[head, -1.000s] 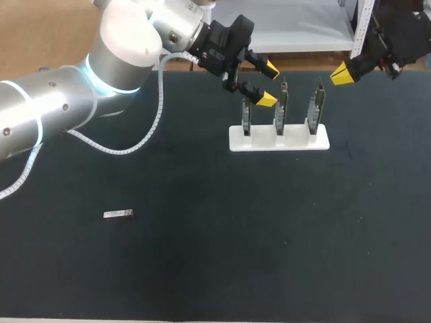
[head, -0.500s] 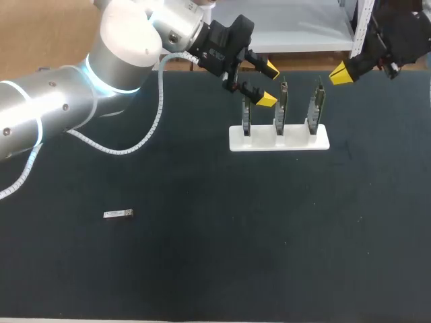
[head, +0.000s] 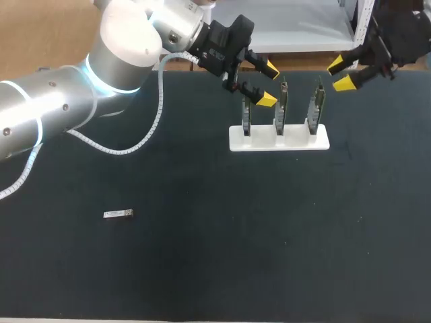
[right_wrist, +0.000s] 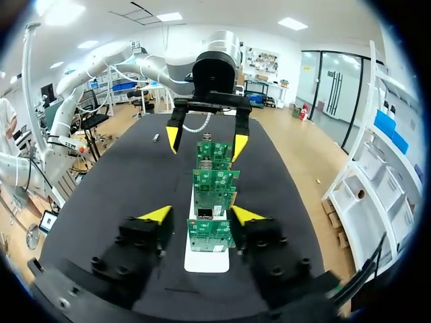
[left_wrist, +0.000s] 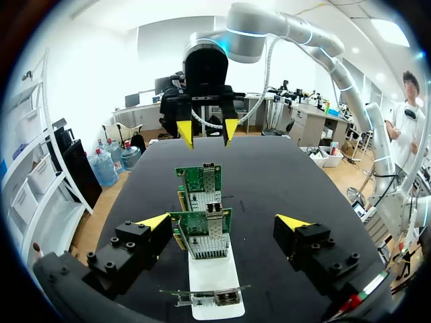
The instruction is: Pick up the optical module with the left hand, and insert it into the network port with the right hand.
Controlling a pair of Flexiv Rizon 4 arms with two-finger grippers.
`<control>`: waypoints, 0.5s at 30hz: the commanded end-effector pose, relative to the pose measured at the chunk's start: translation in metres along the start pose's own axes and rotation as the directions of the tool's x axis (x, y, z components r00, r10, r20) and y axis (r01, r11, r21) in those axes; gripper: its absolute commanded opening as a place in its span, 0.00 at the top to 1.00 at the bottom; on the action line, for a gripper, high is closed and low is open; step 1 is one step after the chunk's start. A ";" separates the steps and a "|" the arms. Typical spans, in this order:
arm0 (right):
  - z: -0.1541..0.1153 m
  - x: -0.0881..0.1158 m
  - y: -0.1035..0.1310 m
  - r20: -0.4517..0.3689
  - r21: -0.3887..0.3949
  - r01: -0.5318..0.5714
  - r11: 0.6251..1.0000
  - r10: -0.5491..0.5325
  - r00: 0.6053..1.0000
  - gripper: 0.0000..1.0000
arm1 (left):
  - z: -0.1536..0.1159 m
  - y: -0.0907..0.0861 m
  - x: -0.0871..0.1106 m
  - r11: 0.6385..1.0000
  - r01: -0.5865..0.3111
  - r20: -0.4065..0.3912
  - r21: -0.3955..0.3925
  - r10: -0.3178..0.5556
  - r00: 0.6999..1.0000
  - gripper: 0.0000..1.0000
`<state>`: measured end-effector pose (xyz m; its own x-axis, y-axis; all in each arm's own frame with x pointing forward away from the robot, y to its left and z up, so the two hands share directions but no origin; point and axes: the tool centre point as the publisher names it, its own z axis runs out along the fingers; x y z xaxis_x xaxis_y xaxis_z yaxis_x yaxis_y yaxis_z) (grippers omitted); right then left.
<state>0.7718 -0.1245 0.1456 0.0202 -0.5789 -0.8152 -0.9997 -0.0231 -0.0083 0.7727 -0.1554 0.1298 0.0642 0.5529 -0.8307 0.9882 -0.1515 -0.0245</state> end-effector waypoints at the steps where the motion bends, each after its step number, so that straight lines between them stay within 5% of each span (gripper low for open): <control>1: 0.000 -0.001 0.003 -0.002 0.006 0.001 1.000 -0.001 1.000 0.00 | 0.000 0.002 0.000 1.000 -0.001 -0.002 0.004 0.001 1.000 0.00; 15: 0.000 -0.001 0.003 -0.002 0.006 0.001 1.000 -0.001 1.000 0.00 | 0.000 0.002 0.000 1.000 -0.005 -0.002 0.005 0.005 1.000 0.00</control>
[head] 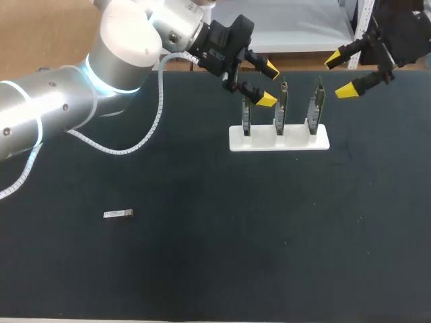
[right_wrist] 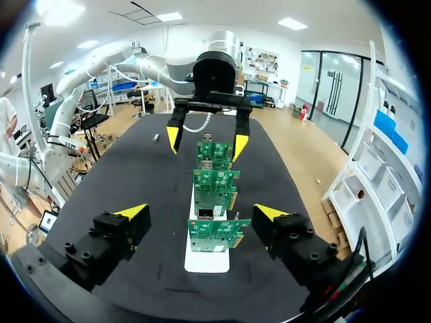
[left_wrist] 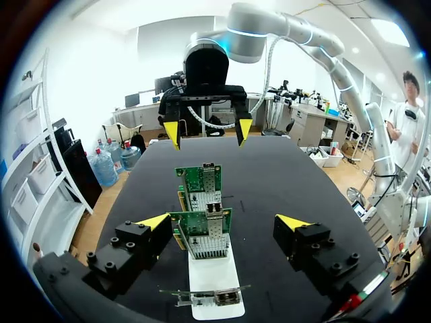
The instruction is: Pick up the optical module with the left hand, and insert it into the network port with the right hand.
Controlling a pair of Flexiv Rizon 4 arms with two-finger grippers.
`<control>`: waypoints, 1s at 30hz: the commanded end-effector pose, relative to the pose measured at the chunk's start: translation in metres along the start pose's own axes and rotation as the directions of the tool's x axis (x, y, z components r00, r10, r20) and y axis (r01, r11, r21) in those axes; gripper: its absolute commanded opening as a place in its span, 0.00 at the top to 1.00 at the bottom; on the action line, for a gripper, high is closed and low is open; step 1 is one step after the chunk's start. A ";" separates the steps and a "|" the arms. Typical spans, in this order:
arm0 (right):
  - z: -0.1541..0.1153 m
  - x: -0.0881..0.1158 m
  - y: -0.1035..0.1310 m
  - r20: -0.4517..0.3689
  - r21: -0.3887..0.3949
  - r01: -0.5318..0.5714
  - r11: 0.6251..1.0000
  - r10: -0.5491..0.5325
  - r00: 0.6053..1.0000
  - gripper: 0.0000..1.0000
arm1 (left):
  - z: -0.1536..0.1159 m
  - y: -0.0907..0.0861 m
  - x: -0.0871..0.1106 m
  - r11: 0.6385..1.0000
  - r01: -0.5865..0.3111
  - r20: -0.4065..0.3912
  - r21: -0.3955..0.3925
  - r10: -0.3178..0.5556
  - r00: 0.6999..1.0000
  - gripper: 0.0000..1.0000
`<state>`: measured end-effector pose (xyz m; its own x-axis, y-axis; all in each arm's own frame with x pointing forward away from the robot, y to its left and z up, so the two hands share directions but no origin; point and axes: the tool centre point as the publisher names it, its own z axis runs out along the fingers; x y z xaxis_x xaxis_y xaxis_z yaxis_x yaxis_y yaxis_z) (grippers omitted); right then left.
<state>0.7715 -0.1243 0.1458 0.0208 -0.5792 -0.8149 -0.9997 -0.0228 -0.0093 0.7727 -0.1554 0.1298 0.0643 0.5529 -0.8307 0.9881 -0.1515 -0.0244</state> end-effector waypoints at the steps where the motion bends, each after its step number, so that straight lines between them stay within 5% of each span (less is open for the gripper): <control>1: 0.000 0.000 0.002 -0.002 0.006 0.000 1.000 0.000 1.000 0.00 | -0.001 0.001 0.000 1.000 -0.008 -0.001 0.002 0.008 1.000 0.00; 12: 0.000 0.000 0.002 -0.002 0.006 0.000 1.000 0.000 1.000 0.00 | -0.029 -0.006 -0.012 0.998 -0.061 -0.017 -0.030 0.060 0.998 0.00; 17: 0.000 0.000 0.002 -0.002 0.006 0.000 1.000 0.000 1.000 0.00 | -0.057 -0.016 -0.015 0.992 -0.114 -0.097 -0.058 0.108 0.989 0.00; 30: 0.000 0.000 0.002 -0.002 0.006 0.000 1.000 0.000 1.000 0.00 | -0.174 -0.081 0.014 0.965 -0.159 -0.327 -0.208 0.085 0.941 0.00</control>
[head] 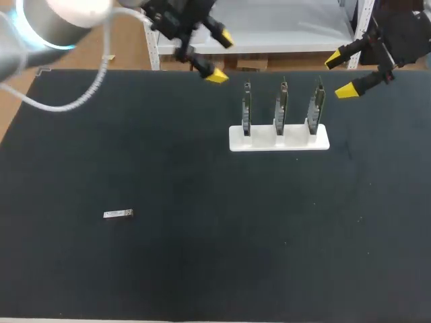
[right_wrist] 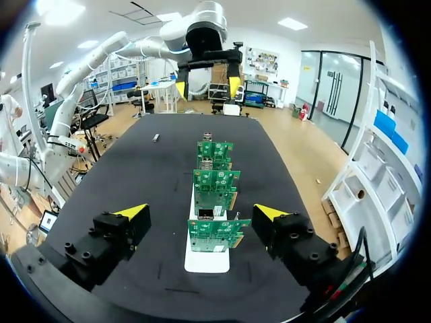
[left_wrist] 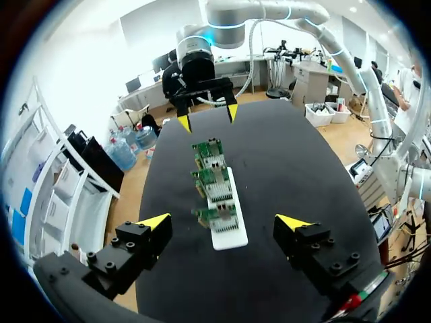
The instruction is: Pick up the optical module with the left hand, and insert it into the network port with the right hand.
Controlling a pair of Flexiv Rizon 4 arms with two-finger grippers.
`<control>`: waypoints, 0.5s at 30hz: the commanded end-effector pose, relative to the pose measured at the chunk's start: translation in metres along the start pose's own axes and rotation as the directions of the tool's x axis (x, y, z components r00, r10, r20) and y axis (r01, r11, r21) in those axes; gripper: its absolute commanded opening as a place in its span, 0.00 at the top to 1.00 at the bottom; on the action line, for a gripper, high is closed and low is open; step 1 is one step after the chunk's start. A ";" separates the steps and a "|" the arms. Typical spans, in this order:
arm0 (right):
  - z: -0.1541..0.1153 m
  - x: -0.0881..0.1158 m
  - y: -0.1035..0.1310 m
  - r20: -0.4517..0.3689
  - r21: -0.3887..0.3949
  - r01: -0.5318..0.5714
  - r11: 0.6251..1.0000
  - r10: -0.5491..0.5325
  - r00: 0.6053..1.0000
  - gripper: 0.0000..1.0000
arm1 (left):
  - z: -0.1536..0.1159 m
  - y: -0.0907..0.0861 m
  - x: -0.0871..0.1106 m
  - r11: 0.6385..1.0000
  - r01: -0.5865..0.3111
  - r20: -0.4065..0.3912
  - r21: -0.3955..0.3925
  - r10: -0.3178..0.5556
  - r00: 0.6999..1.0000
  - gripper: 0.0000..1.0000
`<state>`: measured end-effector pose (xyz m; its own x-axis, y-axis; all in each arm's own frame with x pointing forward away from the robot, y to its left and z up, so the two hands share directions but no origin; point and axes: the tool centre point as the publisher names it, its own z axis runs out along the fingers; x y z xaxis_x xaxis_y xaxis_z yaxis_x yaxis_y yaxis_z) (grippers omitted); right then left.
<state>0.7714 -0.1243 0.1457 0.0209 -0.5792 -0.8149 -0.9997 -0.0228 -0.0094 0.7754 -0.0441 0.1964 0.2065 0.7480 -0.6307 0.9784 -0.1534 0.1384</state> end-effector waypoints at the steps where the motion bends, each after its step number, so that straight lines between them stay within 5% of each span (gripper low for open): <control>1: 0.000 0.000 0.002 -0.002 0.005 0.000 1.000 0.000 1.000 0.00 | -0.055 -0.068 0.019 0.992 0.015 -0.071 -0.126 -0.024 0.997 0.00; 15: 0.000 0.000 0.002 -0.002 0.005 0.000 1.000 0.000 1.000 0.00 | -0.098 -0.177 0.117 0.970 0.159 -0.237 -0.182 -0.200 0.951 0.00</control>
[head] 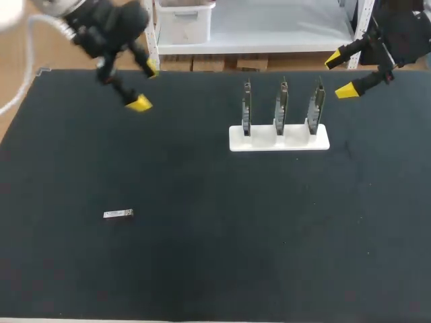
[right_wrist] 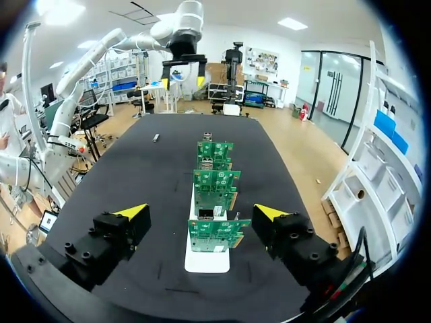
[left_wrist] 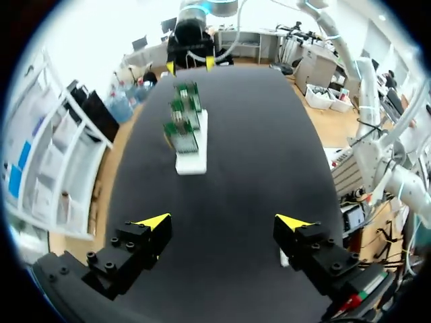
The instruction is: Pick up the optical module with the left hand, and insert it into the network port with the right hand.
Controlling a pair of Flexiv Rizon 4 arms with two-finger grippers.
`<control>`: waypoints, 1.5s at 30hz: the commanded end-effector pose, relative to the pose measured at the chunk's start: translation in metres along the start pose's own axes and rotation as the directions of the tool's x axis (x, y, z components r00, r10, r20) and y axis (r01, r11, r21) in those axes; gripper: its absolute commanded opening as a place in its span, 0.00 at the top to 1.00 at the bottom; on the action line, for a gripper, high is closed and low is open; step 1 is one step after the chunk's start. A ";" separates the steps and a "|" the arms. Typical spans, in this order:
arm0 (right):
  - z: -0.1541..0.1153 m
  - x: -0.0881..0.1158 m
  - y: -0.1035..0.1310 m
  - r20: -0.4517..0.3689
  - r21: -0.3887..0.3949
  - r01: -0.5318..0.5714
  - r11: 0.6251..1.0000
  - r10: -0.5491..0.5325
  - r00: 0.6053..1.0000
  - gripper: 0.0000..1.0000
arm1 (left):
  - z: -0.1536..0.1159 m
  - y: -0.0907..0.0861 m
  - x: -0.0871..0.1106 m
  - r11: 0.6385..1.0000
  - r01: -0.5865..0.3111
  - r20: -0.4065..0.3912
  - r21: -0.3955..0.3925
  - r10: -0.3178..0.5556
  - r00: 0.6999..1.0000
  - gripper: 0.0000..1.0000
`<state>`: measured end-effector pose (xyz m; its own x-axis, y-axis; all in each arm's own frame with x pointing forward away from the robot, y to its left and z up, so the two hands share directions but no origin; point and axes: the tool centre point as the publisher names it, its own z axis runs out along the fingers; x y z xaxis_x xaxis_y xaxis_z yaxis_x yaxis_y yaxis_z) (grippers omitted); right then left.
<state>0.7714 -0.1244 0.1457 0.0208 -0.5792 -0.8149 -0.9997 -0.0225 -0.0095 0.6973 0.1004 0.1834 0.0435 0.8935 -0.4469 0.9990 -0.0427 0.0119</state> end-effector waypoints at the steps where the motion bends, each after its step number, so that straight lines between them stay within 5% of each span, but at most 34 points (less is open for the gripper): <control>1: 0.000 -0.001 0.002 -0.002 0.005 0.000 1.000 0.000 1.000 0.00 | -0.005 -0.079 0.040 0.976 0.061 -0.015 -0.210 -0.066 0.998 0.00; 9: 0.000 -0.001 0.002 -0.002 0.005 0.000 1.000 0.000 1.000 0.00 | 0.012 -0.117 0.086 0.976 0.097 -0.208 -0.196 -0.138 0.968 0.00; 13: 0.000 -0.001 0.002 -0.002 0.005 0.000 1.000 0.000 1.000 0.00 | 0.020 -0.126 0.105 0.978 0.135 -0.175 -0.159 -0.163 0.971 0.00; 19: 0.000 -0.001 0.002 -0.002 0.005 0.000 1.000 0.000 1.000 0.00 | 0.030 -0.130 0.121 0.986 0.123 -0.246 -0.116 -0.149 0.958 0.00; 35: 0.000 -0.001 0.002 -0.002 0.005 0.000 1.000 0.000 1.000 0.00 | 0.069 -0.120 0.132 0.999 0.033 -0.359 -0.019 -0.038 0.933 0.00; 45: 0.000 -0.001 0.002 -0.002 0.005 0.000 1.000 0.000 1.000 0.00 | 0.095 -0.126 0.133 0.999 0.042 -0.398 -0.014 -0.044 0.916 0.00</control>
<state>0.7713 -0.1243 0.1457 0.0209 -0.5793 -0.8149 -0.9997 -0.0226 -0.0096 0.5754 0.1882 0.0414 -0.0004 0.9972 -0.0745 1.0000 0.0008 0.0057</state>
